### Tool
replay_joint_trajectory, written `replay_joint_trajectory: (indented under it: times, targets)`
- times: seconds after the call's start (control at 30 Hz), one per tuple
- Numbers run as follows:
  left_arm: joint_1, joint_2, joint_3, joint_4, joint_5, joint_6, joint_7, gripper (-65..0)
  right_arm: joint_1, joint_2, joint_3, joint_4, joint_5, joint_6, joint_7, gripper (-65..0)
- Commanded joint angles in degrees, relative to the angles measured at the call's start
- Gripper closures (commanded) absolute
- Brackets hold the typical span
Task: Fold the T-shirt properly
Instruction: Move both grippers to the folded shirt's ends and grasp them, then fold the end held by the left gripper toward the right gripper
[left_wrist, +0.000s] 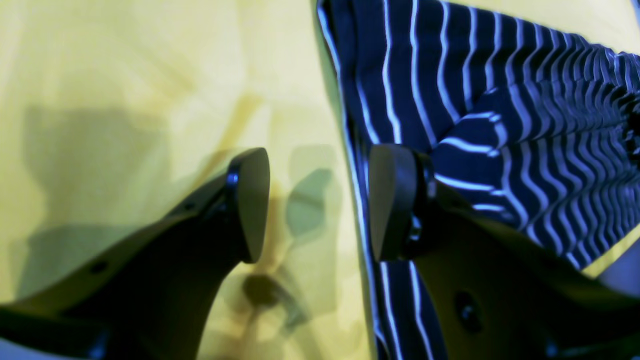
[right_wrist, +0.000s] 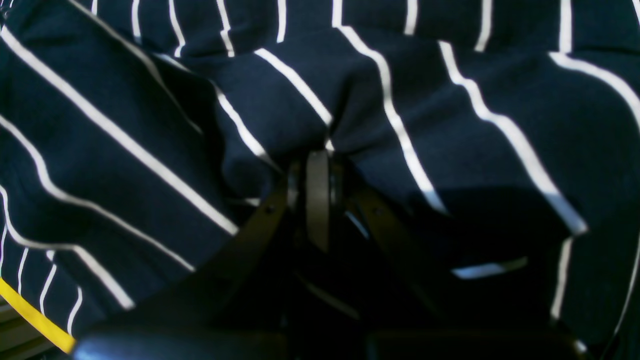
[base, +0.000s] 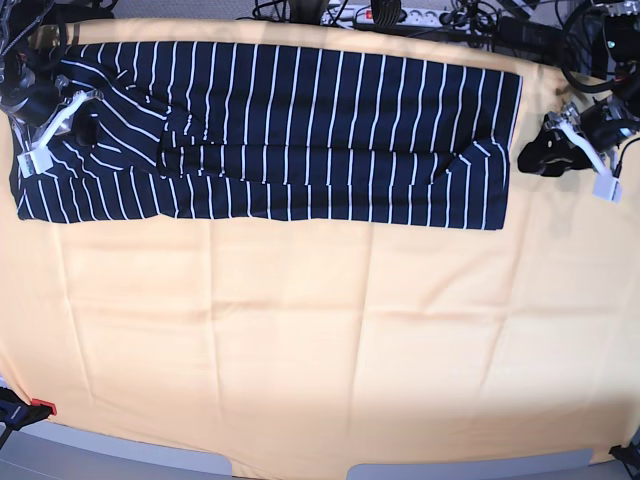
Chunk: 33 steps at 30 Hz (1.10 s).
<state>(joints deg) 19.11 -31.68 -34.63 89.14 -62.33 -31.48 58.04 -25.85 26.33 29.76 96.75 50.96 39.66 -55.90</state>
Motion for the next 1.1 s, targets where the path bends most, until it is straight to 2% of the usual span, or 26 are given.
replay_joint_trajectory:
  times: [0.0, 0.23, 0.43, 0.6, 0.73, 0.8, 0.93, 1.07]
  targets:
    - [0.3, -0.7, -0.6, 0.7, -1.1, -0.2, -1.5, -33.2, 0.0, 1.0, 0.2, 0.6, -0.2, 0.3, 0.2, 0.0]
    - [0.4, 1.0, 0.6, 0.7, 0.8, -0.2, -3.0, -33.2, 0.1, 1.2, 0.2, 0.7, -0.2, 0.3, 0.2, 0.0]
    - [0.3, 1.1, 9.1, 0.7, 0.0, -0.7, -4.1, -33.2, 0.1, 1.2, 0.2, 0.7, -0.2, 0.3, 0.2, 0.0]
    - [0.3, 3.3, 12.9, 0.7, -0.1, -0.6, -3.2, -33.2, 0.1, 1.2, 0.2, 0.7, -0.2, 0.3, 0.2, 0.0]
    - [0.2, 4.9, 12.9, 0.7, -3.5, -1.6, -2.1, -32.9, 0.1, 1.2, 0.2, 0.7, -0.2, 0.3, 0.2, 0.0]
    - [0.2, 5.0, 12.9, 0.7, -4.5, -2.8, -2.1, -27.1, 0.1, 1.2, 0.2, 0.7, -0.2, 0.3, 0.2, 0.0]
    - [0.2, 5.0, 12.7, 0.7, -3.5, -2.8, -2.4, -0.9, 0.1, 1.2, 0.2, 0.7, 0.3, 0.3, -0.5, 0.0]
    - [-0.1, 4.7, 12.4, 0.7, -1.2, -2.8, -4.2, 0.0, 0.2, 1.2, 0.2, 1.7, 3.6, 0.3, -0.5, 0.0]
